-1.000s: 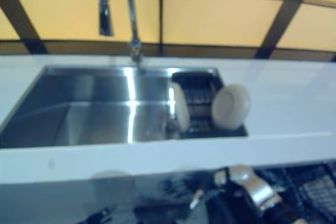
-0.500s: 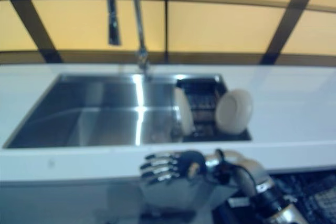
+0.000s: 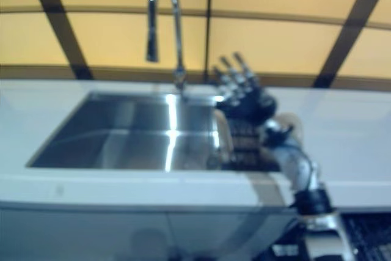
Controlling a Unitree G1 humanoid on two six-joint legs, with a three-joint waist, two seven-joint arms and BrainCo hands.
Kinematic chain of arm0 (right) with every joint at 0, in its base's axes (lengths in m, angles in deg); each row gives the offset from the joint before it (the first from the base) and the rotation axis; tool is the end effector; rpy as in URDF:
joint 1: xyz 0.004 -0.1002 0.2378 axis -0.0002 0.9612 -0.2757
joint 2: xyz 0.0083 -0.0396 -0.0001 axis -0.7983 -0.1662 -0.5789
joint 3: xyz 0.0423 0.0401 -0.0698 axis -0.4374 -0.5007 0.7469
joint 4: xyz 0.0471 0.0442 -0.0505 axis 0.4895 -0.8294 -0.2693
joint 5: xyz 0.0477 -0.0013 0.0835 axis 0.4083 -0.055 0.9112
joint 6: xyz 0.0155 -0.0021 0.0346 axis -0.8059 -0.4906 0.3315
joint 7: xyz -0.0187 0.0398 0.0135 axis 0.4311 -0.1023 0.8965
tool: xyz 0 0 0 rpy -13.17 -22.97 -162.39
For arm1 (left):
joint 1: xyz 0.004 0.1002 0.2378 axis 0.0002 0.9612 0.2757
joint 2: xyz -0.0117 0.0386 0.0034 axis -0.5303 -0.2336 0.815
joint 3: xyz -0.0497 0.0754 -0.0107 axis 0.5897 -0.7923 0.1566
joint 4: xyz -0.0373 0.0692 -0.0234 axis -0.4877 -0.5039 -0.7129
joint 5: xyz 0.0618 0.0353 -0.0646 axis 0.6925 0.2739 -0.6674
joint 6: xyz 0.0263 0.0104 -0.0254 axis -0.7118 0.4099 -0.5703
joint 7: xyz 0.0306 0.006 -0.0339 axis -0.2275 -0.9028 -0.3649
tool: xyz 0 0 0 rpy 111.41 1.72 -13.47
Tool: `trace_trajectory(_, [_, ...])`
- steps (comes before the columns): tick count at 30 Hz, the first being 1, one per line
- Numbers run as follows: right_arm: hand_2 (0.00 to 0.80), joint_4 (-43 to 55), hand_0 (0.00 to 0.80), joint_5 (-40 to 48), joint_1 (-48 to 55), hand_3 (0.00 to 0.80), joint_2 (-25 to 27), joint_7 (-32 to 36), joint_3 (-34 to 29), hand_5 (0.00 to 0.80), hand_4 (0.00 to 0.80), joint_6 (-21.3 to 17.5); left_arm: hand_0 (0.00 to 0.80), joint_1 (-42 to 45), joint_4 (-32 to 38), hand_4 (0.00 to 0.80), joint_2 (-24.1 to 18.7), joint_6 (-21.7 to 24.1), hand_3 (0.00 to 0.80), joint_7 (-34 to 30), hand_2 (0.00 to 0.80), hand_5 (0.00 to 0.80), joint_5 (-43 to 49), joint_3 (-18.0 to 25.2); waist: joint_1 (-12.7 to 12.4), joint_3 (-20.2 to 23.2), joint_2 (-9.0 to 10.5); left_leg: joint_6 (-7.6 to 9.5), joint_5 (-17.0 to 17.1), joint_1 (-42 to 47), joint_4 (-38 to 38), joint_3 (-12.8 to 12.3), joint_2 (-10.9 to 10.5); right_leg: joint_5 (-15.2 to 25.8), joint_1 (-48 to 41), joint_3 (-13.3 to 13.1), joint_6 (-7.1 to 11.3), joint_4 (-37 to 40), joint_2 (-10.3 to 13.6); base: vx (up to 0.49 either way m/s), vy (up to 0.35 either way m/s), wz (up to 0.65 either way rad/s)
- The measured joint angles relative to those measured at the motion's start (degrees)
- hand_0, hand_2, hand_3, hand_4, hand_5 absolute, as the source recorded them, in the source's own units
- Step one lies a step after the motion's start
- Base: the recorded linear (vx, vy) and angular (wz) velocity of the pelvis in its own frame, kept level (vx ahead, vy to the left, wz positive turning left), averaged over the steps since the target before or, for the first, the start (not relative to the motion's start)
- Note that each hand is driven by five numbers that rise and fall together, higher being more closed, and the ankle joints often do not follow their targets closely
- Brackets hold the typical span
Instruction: Take plates into dishwasher
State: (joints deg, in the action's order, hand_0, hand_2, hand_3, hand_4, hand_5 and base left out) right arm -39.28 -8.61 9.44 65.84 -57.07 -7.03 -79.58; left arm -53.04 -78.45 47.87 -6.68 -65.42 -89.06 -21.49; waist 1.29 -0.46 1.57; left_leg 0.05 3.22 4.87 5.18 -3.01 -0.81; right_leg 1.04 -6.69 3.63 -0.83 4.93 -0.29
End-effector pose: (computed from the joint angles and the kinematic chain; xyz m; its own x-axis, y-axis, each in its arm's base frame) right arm 0.2673 -0.2430 0.1864 0.8119 0.3634 0.4568 -0.5656 0.6834 0.4616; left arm 0.0316 0.2248 -0.1042 0.3275 -0.0389 -0.9440 -0.3014 0.9427 -0.1434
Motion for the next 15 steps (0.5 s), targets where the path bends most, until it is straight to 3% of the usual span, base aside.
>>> trace_trajectory(2, [0.0, -3.21, 0.0, 0.02, -2.75, 0.0, 3.23, -4.46, -0.86, 0.0, 0.0, -2.48, 0.0, 0.02, 0.1, 0.0, 0.04, 0.0, 0.0, -0.02, 0.0, 0.0, -0.01, 0.0, 1.2, 0.0, 0.02, 0.01, 0.0, 0.39, 0.0, -0.06, 0.05, 0.07, -0.32, -0.01, -0.1, 0.03, -0.06, 0.008, 0.03, -0.07])
trace_trajectory(6, [0.0, -8.95, 0.0, -0.23, -8.22, 0.0, 7.99, -9.78, -1.12, 0.0, 0.0, -4.81, 0.0, -1.4, 0.15, 0.0, 0.04, 0.06, 0.0, 0.0, 0.0, 0.0, -0.07, 0.0, 1.24, 0.01, 0.17, -0.15, -0.12, 0.5, 0.02, -0.19, 0.29, -0.01, -0.32, -0.1, 0.02, 0.18, -0.3, 0.003, 0.008, -0.01])
trace_trajectory(15, [0.0, -20.99, 0.0, -10.1, -18.48, 0.0, 16.84, -15.95, 1.72, 0.0, 0.0, -4.69, 0.0, -1.07, -0.23, 0.0, -0.01, -0.07, 0.0, 0.43, 0.0, 0.0, -0.2, -0.36, 0.76, -0.45, 1.62, -0.31, -0.25, 0.32, -0.02, -0.08, 0.36, -0.11, -0.02, -0.09, -0.08, 0.22, -0.4, 0.0, 0.011, 0.01])
